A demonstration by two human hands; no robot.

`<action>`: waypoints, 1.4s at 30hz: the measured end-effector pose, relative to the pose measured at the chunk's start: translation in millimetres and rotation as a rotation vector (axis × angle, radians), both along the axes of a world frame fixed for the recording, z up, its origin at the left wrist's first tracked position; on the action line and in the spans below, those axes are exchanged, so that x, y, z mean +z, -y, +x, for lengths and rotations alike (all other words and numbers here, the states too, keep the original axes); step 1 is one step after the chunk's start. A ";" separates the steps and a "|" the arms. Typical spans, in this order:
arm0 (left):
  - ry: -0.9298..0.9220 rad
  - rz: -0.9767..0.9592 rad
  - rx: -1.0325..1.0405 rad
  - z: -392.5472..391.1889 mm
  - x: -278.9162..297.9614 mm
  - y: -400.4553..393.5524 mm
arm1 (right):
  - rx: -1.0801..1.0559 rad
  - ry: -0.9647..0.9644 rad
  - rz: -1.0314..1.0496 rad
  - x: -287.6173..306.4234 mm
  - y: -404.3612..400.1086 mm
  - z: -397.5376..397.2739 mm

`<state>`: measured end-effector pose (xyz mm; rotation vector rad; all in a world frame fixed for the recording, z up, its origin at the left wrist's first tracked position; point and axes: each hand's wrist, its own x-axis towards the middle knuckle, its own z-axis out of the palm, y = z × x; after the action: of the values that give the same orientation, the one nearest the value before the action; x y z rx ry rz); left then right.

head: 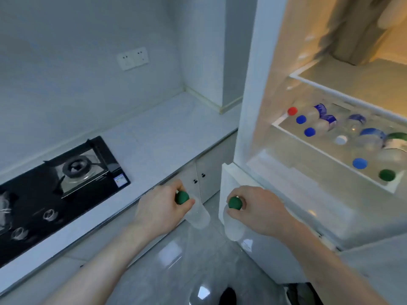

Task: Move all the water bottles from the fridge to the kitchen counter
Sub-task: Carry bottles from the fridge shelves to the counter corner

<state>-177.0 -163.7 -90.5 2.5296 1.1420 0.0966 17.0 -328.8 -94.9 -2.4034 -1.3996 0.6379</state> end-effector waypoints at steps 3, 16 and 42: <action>0.027 -0.003 0.110 -61.9 -1.8 -14.3 | 0.114 0.022 0.007 3.5 -37.7 -44.5; 0.117 0.074 0.527 -348.8 7.2 -31.9 | 0.537 0.044 0.080 20.9 -166.6 -287.0; 0.112 0.058 1.270 -692.9 17.1 -43.1 | 1.317 -0.021 0.054 29.5 -358.6 -688.3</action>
<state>-869.9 -120.6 -73.3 1.4097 2.4670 0.5621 -671.3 29.7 -65.4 -1.1164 -2.8133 0.8108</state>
